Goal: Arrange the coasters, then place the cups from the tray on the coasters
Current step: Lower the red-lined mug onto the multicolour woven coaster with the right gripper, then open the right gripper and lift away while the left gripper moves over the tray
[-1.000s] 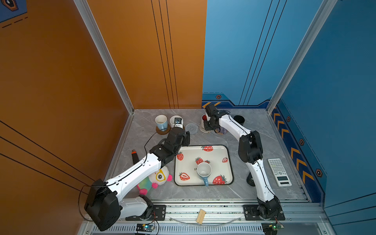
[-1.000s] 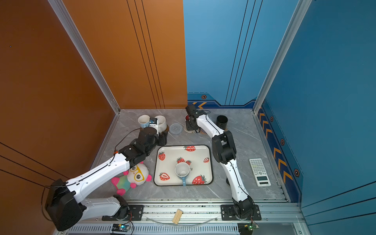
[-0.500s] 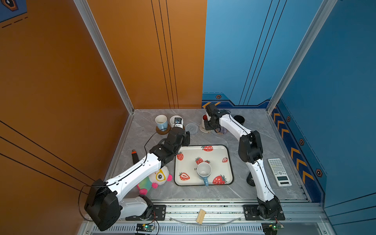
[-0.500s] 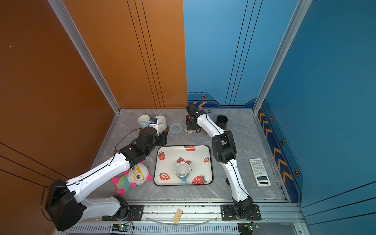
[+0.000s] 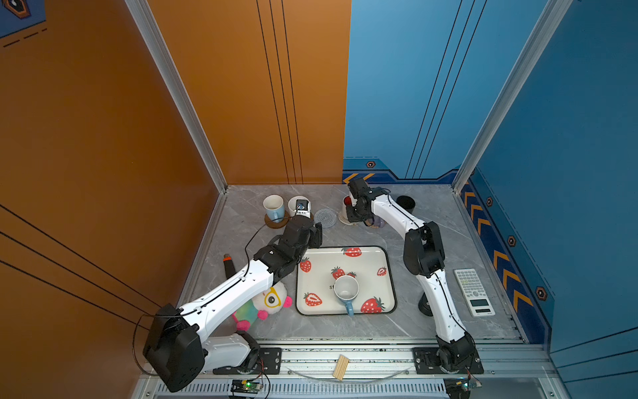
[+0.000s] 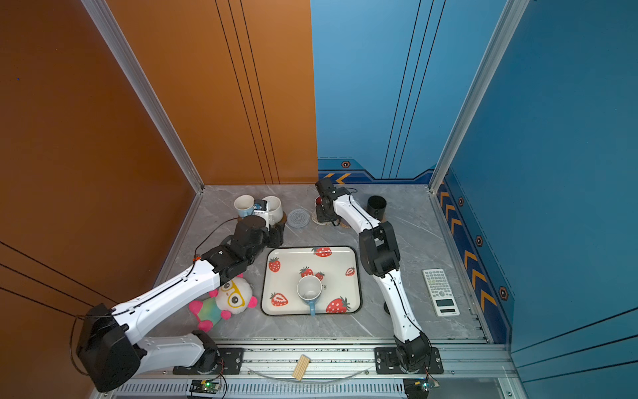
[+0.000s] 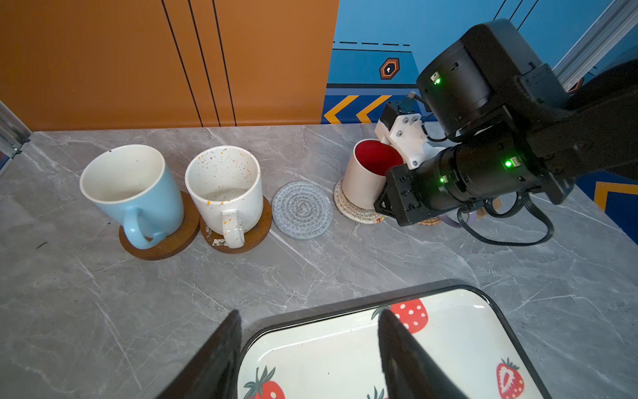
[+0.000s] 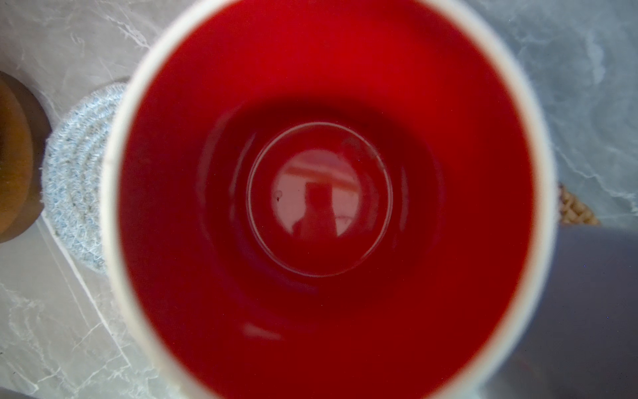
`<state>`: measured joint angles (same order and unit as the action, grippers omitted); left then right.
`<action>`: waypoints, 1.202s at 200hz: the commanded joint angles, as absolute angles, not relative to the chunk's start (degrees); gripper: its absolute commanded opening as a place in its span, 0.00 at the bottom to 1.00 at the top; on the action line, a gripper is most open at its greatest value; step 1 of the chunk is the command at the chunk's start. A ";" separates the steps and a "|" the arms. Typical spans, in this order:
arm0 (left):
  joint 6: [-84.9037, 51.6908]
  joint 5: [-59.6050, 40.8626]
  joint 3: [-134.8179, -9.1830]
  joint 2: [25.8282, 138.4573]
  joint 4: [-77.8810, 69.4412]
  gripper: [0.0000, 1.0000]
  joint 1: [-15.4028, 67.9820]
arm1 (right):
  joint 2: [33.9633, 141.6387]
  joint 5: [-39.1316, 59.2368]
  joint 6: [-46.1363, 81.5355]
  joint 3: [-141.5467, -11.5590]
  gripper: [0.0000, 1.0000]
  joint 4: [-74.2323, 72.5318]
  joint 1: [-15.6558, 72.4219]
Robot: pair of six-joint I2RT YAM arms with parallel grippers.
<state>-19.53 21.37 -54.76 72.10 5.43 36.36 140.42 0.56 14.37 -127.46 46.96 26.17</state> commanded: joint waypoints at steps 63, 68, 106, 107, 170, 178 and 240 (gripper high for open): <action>-20.13 20.40 -54.32 70.48 6.49 0.64 35.77 | 140.71 1.97 14.13 -129.90 0.00 47.91 26.44; -20.13 20.48 -54.34 70.41 6.50 0.64 35.77 | 140.66 1.94 14.07 -129.90 0.00 48.06 26.45; -20.14 20.68 -54.05 69.71 6.59 0.64 35.84 | 140.29 1.92 13.82 -129.73 0.14 48.55 26.72; -20.18 20.67 -54.05 69.70 6.59 0.64 35.85 | 140.28 1.92 13.81 -129.73 0.14 48.58 26.72; -20.48 20.64 -53.63 68.39 6.90 0.64 35.86 | 139.65 1.48 13.50 -129.21 0.31 49.48 27.11; -20.48 20.62 -53.53 68.18 6.94 0.64 35.85 | 139.30 1.38 13.54 -128.83 0.31 49.43 27.24; -20.57 19.66 -53.22 66.36 7.12 0.64 35.94 | 132.88 -0.13 13.71 -123.29 0.43 48.96 27.81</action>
<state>-19.99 21.30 -53.67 67.81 6.04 36.38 139.22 1.30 13.69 -125.84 47.57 27.20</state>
